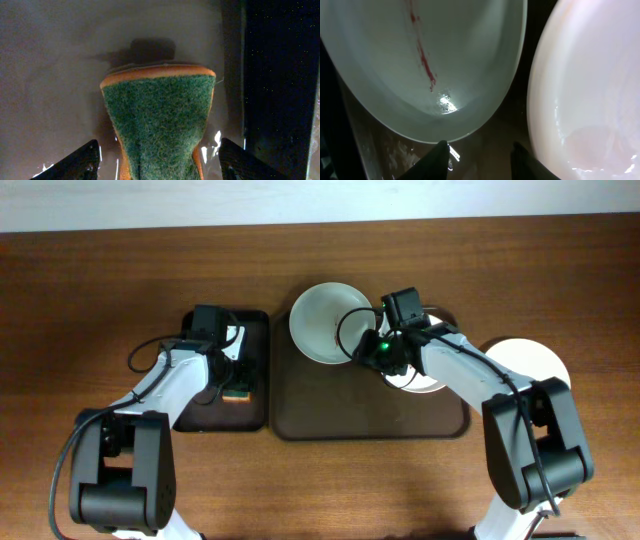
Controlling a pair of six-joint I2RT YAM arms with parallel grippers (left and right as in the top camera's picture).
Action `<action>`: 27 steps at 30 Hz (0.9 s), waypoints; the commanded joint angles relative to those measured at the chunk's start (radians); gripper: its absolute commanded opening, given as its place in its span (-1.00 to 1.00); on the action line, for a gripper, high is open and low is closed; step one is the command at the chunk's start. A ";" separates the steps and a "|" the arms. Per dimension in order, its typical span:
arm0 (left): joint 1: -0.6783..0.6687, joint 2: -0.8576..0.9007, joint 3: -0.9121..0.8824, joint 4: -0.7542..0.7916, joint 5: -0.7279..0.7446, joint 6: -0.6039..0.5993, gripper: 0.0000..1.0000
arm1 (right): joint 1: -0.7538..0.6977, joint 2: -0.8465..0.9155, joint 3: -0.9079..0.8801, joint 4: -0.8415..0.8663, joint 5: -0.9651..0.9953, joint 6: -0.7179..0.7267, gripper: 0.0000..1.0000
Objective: Clean dirty plates on tray and stack at the side
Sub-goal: 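Grasp the back-left plate rim with right gripper and pull it forward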
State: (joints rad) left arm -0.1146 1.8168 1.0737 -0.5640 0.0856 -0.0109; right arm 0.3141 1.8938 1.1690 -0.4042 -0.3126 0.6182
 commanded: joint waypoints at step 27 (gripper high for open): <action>0.003 0.005 0.008 -0.020 0.007 0.003 0.48 | 0.100 0.048 0.012 -0.005 0.168 0.209 -0.82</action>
State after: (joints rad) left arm -0.1146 1.8168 1.0737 -0.5823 0.0856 -0.0109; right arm 0.3996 1.9308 1.1690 -0.3885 -0.1421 0.8307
